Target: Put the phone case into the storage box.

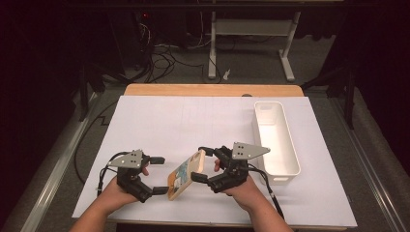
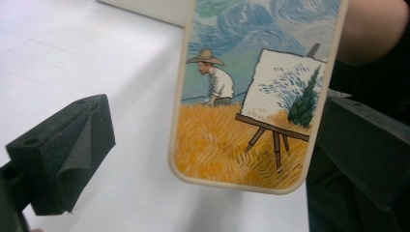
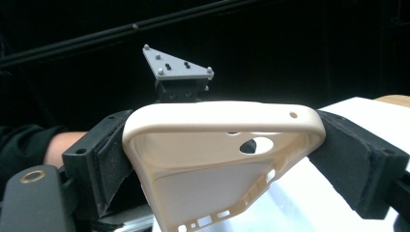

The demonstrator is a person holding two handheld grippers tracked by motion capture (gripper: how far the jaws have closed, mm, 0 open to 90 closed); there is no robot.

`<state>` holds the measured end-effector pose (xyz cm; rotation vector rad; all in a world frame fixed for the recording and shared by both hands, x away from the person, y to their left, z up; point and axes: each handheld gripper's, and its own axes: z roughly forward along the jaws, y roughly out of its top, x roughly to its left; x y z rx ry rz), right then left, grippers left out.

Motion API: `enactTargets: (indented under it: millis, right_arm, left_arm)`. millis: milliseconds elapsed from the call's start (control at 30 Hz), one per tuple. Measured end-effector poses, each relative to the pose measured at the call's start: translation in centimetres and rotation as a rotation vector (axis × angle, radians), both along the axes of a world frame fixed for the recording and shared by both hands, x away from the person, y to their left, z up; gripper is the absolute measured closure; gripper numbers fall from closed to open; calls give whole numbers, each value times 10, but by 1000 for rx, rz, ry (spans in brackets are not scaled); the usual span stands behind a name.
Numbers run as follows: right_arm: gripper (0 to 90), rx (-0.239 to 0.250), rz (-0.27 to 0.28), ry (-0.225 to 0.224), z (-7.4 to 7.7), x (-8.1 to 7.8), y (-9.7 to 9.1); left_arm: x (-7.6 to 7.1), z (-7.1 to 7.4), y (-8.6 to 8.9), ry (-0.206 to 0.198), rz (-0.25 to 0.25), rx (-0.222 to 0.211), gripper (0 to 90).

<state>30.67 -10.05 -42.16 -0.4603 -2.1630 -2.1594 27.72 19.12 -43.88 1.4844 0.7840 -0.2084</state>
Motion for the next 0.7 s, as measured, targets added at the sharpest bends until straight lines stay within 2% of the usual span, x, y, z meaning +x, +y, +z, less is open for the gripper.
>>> enactTargets:
  millis: [267, 467, 700]
  right_arm:
    - [129, -41, -38, -27, 1, -3, 0]
    - [129, -78, -81, -53, 2, -5, -1]
    - [129, -109, -125, -75, 3, -9, -2]
  left_arm:
    - [6, -2, 4, -25, 102, -5, 14]
    - [9, -2, 7, -37, 149, -18, 7]
    - [15, -4, 13, -36, 233, -34, 11]
